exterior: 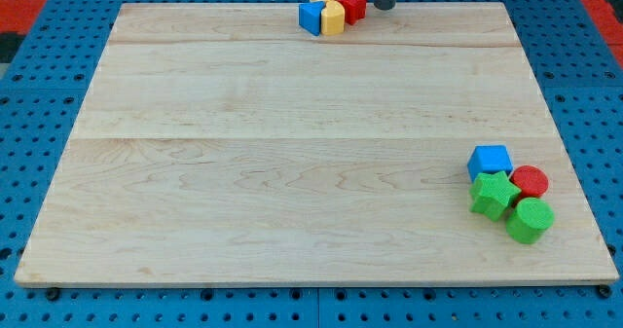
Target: Push the group of blocks to the left side
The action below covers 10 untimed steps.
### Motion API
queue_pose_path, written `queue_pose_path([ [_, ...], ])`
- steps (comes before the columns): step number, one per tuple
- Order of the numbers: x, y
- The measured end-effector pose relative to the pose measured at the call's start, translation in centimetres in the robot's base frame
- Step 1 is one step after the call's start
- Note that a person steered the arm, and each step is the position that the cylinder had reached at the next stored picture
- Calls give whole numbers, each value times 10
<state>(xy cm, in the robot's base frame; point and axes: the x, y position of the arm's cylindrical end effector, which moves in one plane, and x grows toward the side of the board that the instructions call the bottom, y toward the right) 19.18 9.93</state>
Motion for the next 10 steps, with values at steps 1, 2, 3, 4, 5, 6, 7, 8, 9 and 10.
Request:
queue_pose_path([
  [1, 0, -7],
  [2, 1, -11],
  [3, 1, -17],
  [4, 1, -24],
  [5, 1, -32],
  [6, 0, -38],
  [7, 0, -42],
  [8, 0, -44],
  [9, 0, -44],
  [10, 1, -46],
])
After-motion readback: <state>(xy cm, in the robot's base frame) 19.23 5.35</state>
